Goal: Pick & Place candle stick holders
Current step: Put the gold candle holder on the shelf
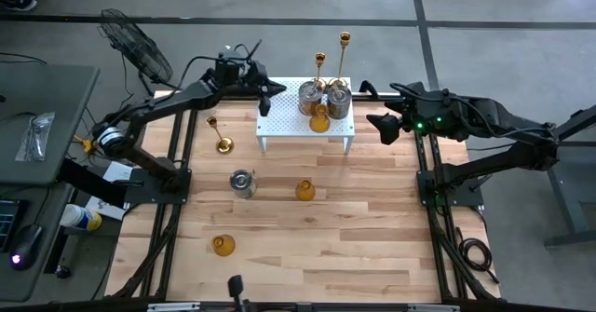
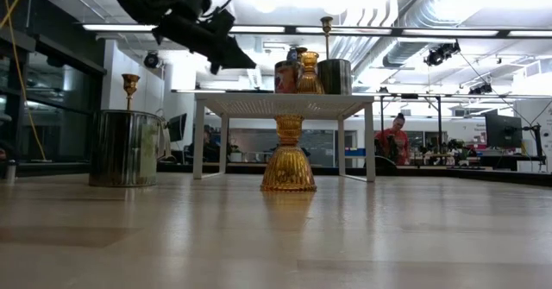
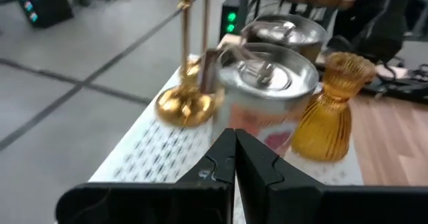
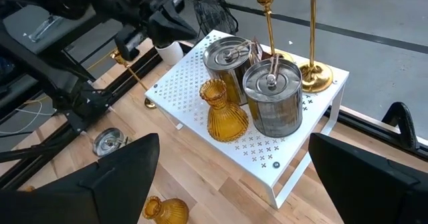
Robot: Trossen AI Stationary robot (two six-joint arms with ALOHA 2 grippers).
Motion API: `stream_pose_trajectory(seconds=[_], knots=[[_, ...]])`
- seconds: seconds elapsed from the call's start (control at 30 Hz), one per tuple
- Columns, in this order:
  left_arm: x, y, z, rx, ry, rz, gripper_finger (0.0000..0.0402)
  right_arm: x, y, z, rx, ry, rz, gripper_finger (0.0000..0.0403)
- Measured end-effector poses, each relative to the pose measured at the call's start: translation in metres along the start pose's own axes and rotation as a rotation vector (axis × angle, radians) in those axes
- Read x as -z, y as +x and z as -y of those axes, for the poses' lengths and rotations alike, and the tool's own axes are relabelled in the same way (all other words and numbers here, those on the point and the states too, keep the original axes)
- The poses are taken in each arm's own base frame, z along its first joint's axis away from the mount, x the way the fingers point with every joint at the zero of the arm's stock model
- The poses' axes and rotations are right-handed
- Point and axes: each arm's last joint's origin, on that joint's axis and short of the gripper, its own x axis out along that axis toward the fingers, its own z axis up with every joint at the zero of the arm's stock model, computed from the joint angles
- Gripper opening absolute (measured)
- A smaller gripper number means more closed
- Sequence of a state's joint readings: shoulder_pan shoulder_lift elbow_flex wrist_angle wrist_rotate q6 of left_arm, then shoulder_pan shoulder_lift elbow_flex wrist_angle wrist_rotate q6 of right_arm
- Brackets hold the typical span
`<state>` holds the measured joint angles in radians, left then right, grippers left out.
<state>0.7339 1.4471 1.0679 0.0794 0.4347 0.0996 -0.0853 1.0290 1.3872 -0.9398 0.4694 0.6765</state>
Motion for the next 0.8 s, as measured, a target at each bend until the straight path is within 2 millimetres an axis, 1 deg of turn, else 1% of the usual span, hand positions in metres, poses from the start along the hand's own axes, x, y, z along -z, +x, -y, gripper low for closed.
stream_pose_trajectory(seconds=[0.13, 0.33, 0.53, 0.7, 0.8], knots=[[-0.008, -0.018, 0.005, -0.067, -0.01, -0.023, 0.0, 0.0, 0.0, 0.0, -0.008, -0.001, -0.007, 0.0375], [-0.02, -0.055, 0.018, -0.192, -0.045, -0.059, 0.0, 0.001, 0.0, -0.001, -0.041, -0.044, -0.031, 0.0375], [-0.025, -0.09, 0.031, -0.278, -0.158, -0.092, 0.0, 0.001, 0.0, -0.001, -0.043, -0.057, -0.032, 0.0375], [-0.025, -0.112, 0.04, -0.322, -0.211, -0.119, 0.0, 0.001, 0.0, -0.001, -0.044, -0.091, -0.032, 0.0375], [-0.023, -0.124, 0.044, -0.39, -0.275, -0.14, 0.0, 0.001, 0.0, -0.001, -0.05, -0.128, -0.034, 0.0375]])
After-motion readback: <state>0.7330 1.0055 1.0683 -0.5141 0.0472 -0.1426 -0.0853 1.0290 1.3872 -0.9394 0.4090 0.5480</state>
